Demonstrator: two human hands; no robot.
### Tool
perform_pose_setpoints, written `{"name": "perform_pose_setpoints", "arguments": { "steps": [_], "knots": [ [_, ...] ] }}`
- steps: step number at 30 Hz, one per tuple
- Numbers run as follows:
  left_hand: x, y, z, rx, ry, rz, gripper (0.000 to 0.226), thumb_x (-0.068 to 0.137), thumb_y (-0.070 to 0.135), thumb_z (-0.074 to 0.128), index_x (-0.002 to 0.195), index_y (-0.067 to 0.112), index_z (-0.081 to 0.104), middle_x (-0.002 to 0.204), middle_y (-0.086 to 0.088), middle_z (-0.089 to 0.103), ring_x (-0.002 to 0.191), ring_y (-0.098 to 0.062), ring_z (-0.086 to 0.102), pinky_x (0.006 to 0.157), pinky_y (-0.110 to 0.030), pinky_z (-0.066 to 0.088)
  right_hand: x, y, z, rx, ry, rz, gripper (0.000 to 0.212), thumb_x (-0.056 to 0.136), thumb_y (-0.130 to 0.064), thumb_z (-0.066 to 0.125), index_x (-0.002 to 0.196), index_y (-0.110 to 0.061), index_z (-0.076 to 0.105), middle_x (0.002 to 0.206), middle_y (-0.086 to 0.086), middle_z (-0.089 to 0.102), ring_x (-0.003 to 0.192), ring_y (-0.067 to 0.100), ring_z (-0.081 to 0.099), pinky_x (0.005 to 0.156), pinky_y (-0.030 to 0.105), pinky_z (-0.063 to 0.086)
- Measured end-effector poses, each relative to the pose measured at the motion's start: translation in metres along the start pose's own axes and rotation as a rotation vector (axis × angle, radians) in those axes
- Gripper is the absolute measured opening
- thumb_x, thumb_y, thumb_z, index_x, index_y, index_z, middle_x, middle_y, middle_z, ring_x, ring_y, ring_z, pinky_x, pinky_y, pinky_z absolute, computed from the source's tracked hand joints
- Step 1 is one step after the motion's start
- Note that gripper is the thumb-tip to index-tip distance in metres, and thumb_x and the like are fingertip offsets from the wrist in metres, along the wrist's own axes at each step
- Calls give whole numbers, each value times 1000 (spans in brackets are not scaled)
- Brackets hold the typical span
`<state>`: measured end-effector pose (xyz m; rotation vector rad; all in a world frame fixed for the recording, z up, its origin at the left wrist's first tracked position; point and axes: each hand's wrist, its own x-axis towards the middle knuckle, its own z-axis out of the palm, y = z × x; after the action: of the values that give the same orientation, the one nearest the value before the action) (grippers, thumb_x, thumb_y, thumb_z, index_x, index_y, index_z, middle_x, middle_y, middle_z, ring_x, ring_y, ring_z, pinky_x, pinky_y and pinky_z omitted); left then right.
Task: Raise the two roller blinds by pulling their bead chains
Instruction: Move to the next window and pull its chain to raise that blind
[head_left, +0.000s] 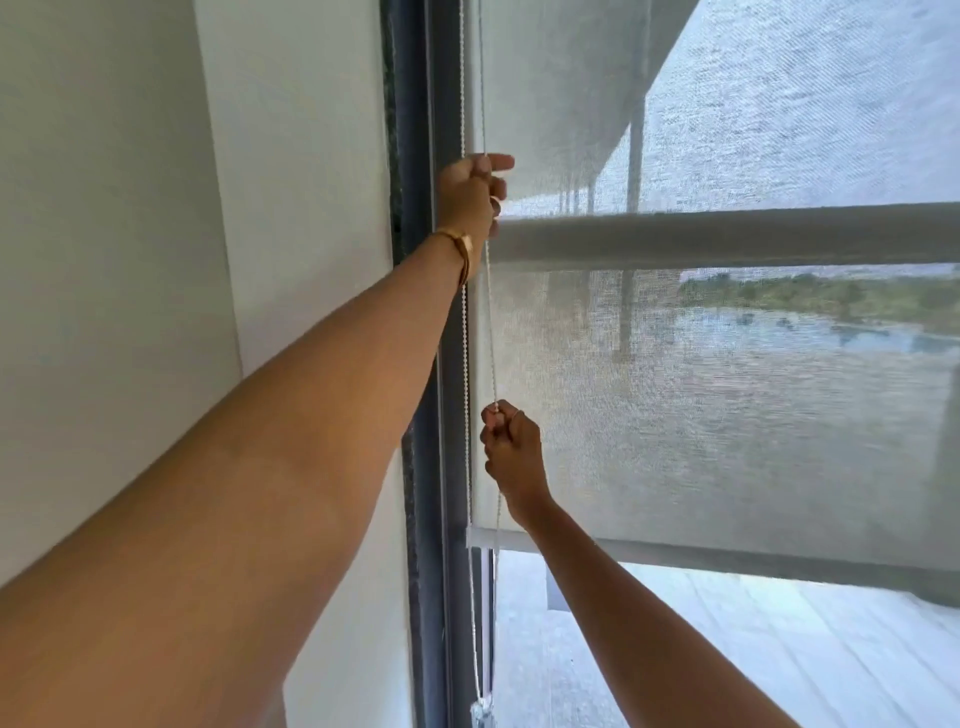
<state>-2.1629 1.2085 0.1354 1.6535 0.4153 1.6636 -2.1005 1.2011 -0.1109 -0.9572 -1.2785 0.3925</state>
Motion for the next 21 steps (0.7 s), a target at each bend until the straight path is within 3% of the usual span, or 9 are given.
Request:
{"name": "perform_pose_setpoints", "arguments": {
  "steps": [3, 5, 8, 12, 16, 21],
  "knots": [
    [0, -10, -5, 136, 131, 189, 37, 93, 6, 30, 64, 20, 49, 59, 5, 43, 55, -6, 39, 56, -21, 34, -3, -8, 2, 25, -107, 52, 30, 87, -1, 29, 66, -18, 43, 58, -2, 38, 47, 1, 32, 42, 10, 25],
    [-3, -12, -3, 205, 166, 237, 40, 92, 5, 31, 58, 22, 42, 57, 6, 41, 56, -8, 39, 57, -22, 33, -1, -18, -3, 140, -218, 192, 29, 86, 0, 32, 71, -16, 52, 62, 3, 48, 44, 2, 39, 41, 13, 29],
    [-14, -18, -1, 207, 169, 266, 40, 93, 6, 33, 58, 22, 40, 57, 6, 40, 57, -7, 38, 56, -20, 31, 7, -24, -16, 232, -322, 309, 24, 92, -16, 42, 86, -16, 65, 78, 3, 68, 55, 11, 56, 50, 19, 42],
    [-28, -39, -5, 207, 149, 235, 39, 92, 3, 36, 57, 20, 38, 57, 5, 38, 57, -8, 34, 54, -21, 27, 34, -46, -35, 237, -340, 332, 55, 97, -49, 26, 109, -9, 63, 97, 2, 70, 83, 20, 67, 71, 29, 52],
    [-54, -59, -12, 222, 143, 173, 36, 93, 5, 39, 59, 18, 41, 58, 4, 41, 57, -8, 37, 54, -21, 29, 63, -85, -41, 94, -344, 279, 61, 95, -54, 17, 100, -12, 61, 99, 6, 67, 91, 26, 64, 81, 36, 52],
    [-87, -80, -23, 225, 123, 104, 25, 97, 11, 37, 79, 5, 54, 72, -3, 57, 69, -8, 51, 66, -14, 40, 86, -107, -41, -117, -404, 209, 67, 93, -58, 14, 114, -12, 59, 115, 9, 64, 104, 28, 64, 91, 40, 52]
  ]
}}
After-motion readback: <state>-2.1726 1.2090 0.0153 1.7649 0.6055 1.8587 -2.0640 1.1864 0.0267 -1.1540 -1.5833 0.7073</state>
